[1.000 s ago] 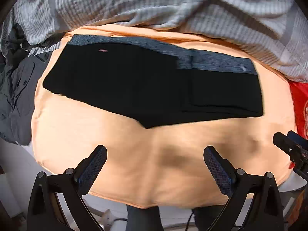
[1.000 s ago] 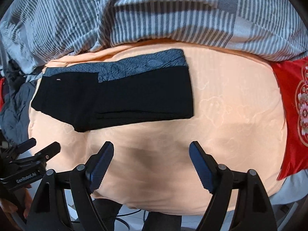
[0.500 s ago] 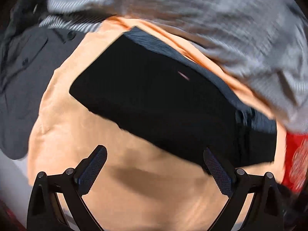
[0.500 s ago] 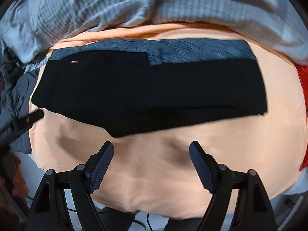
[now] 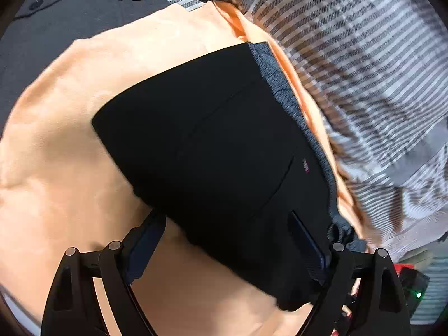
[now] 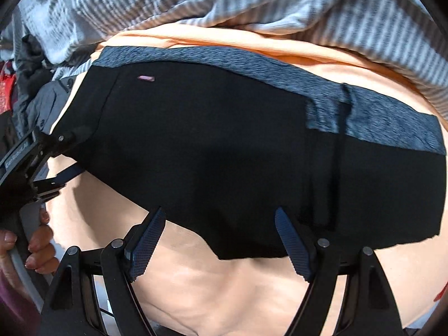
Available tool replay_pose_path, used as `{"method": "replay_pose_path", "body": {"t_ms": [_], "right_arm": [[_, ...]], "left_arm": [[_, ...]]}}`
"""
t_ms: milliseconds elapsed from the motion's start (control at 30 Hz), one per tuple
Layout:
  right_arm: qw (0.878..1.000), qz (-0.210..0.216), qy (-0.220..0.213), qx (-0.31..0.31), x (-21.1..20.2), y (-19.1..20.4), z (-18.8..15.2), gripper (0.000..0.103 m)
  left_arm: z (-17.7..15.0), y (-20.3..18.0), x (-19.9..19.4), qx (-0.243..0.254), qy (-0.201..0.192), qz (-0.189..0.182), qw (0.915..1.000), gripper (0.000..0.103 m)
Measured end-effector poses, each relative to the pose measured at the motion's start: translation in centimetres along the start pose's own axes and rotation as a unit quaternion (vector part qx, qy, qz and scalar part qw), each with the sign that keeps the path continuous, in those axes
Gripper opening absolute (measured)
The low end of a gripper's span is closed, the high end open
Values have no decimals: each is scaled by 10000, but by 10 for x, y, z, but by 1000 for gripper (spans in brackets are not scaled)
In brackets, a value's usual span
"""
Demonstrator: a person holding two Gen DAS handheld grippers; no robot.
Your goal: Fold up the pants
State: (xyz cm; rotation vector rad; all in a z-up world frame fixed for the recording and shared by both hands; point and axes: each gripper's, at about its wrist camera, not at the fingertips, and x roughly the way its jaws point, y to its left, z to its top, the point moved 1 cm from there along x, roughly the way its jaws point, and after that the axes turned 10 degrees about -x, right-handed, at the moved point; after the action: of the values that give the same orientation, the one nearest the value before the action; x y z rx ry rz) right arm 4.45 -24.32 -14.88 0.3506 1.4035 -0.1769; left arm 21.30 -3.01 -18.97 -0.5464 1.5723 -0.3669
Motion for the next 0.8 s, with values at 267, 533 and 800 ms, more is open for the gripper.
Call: {"method": "replay_pose_path", "body": {"t_ms": [267, 533, 800], "right_arm": [[9999, 156, 32, -50, 4, 3, 3, 83], [9997, 210, -65, 58, 2, -7, 11, 83], [9996, 257, -76, 35, -21, -21, 43, 83]], "left_arm": [[-1, -7, 9, -35, -53, -227, 9997, 90], [-7, -23, 19, 59, -272, 253, 9993, 96], [-10, -30, 10, 166, -693, 1213, 9901, 34]]}}
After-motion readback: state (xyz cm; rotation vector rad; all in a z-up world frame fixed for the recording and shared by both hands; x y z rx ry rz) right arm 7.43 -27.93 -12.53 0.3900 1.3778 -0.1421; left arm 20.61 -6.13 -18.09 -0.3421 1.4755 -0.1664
